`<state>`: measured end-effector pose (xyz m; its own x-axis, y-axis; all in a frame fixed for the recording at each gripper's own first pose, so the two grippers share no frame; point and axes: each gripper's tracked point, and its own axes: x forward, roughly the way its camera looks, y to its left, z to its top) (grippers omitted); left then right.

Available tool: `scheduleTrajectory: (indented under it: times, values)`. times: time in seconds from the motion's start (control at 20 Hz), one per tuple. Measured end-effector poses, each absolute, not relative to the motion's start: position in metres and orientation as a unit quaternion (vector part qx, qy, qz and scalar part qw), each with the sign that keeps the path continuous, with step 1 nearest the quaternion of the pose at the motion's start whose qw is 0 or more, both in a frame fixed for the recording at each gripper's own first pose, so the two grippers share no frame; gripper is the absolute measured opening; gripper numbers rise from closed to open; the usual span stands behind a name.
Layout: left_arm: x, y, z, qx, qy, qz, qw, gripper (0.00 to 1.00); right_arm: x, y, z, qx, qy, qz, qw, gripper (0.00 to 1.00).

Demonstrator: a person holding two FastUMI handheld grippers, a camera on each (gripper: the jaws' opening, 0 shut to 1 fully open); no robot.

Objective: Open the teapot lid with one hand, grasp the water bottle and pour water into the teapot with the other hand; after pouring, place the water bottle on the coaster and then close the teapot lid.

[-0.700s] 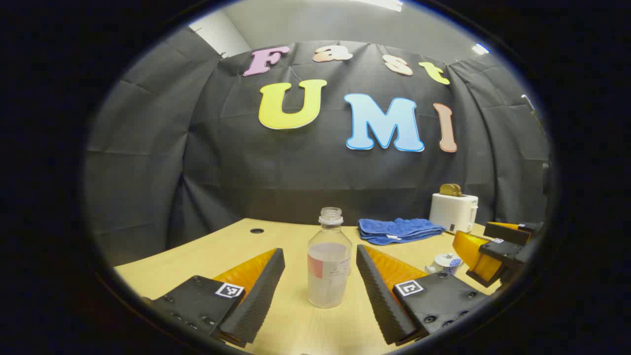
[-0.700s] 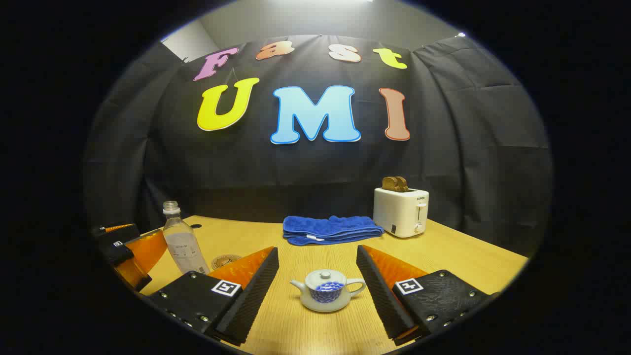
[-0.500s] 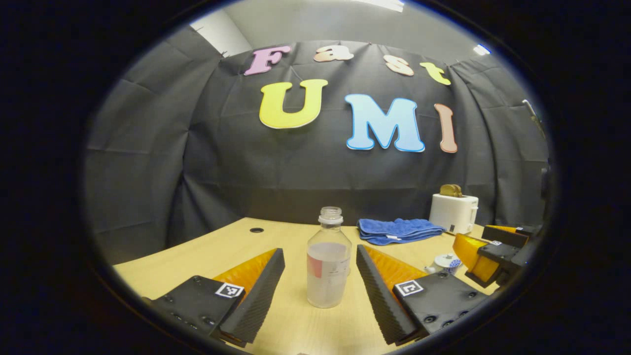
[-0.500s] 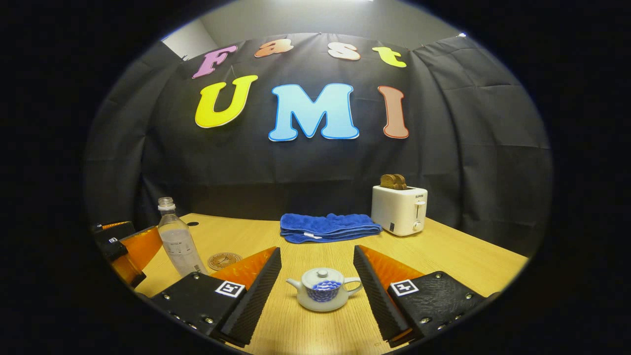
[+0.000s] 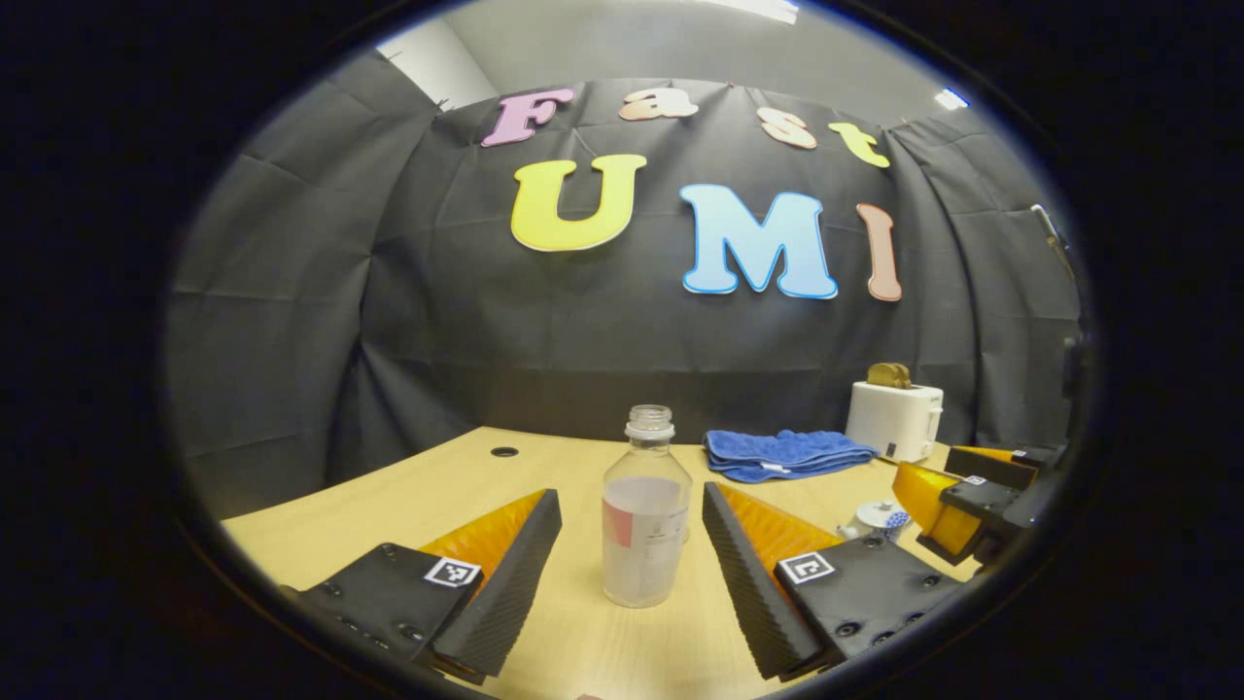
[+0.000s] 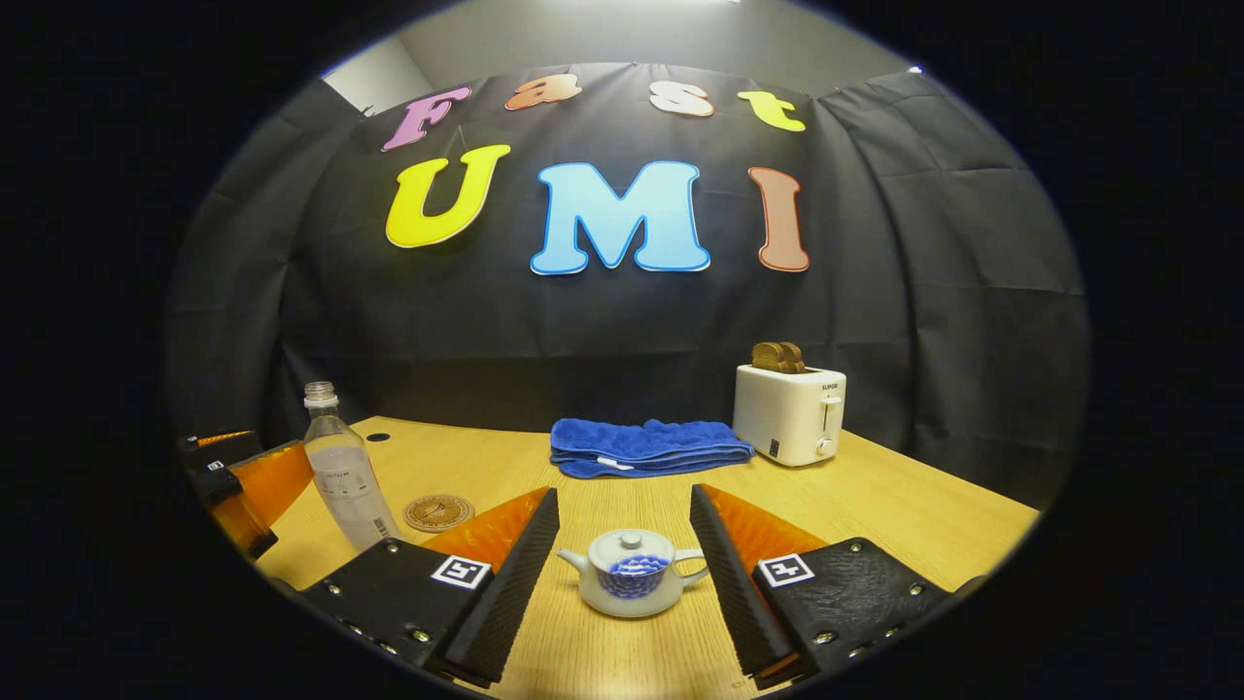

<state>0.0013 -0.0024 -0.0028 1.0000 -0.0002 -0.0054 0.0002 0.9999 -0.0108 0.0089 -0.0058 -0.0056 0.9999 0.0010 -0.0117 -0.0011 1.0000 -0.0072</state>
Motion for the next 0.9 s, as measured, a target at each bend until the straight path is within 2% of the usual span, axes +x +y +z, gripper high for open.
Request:
scheduleTrajectory:
  times: [0.55,0.65,0.85,0.9]
  values:
    - [0.002,-0.001,-0.002,-0.007,0.004,0.003,1.000,1.00,0.020,-0.002,-0.016,-0.002,0.023,0.008,1.000,0.85]
    - [0.003,0.000,-0.005,-0.006,0.006,0.005,1.000,1.00,0.026,-0.005,-0.018,-0.003,0.028,0.008,1.000,0.80]
    - [0.003,0.001,-0.005,-0.005,0.006,0.003,1.000,1.00,0.033,-0.007,-0.022,-0.011,0.036,0.006,0.999,0.80]
    - [0.003,0.000,-0.005,-0.004,0.006,0.003,1.000,1.00,0.035,-0.006,-0.023,-0.013,0.037,0.007,0.999,0.72]
